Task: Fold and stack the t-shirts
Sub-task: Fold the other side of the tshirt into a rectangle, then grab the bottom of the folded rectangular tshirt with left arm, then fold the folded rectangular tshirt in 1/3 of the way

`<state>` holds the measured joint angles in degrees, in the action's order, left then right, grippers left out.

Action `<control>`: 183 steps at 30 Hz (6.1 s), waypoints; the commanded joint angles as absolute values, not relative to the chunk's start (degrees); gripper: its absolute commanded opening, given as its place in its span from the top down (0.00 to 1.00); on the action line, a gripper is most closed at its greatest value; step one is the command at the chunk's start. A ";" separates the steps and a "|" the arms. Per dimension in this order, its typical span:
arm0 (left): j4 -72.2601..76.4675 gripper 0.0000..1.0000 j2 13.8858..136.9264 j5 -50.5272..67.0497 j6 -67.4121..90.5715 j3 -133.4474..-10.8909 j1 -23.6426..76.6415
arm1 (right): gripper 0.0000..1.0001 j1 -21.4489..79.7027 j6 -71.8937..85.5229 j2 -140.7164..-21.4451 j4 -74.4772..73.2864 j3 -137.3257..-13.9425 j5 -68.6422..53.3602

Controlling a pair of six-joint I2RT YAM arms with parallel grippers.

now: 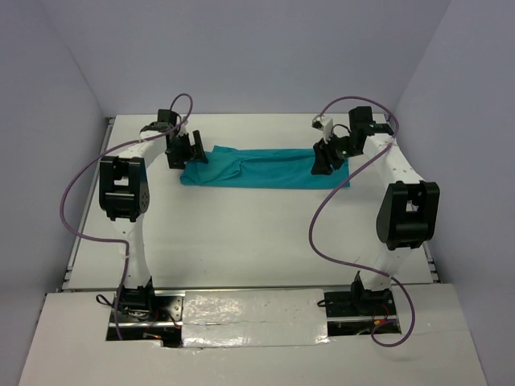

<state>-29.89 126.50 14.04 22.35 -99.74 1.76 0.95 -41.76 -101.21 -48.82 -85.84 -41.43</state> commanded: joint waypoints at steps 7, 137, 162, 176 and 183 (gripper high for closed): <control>-30.15 0.31 128.76 19.25 22.76 -96.95 2.37 | 0.45 0.70 -40.96 -98.70 -48.16 -85.69 -43.24; -26.19 1.00 134.82 23.56 50.36 -118.03 30.15 | 0.59 13.36 -5.44 -108.55 -29.09 -78.84 -20.04; -25.84 0.42 137.82 23.73 56.25 -123.91 31.20 | 0.57 1.67 -9.40 -94.31 -34.36 -77.96 -24.87; -28.65 0.47 116.48 14.60 48.17 -115.08 26.99 | 0.54 7.81 -25.48 -95.88 -42.54 -84.28 -41.13; -24.35 0.84 98.03 11.42 44.83 -87.04 19.43 | 0.54 21.35 -14.36 -103.87 -35.43 -90.69 -33.42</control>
<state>-24.95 102.06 13.85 47.46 -95.39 21.61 17.76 -19.38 -99.90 -39.27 -86.96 -36.69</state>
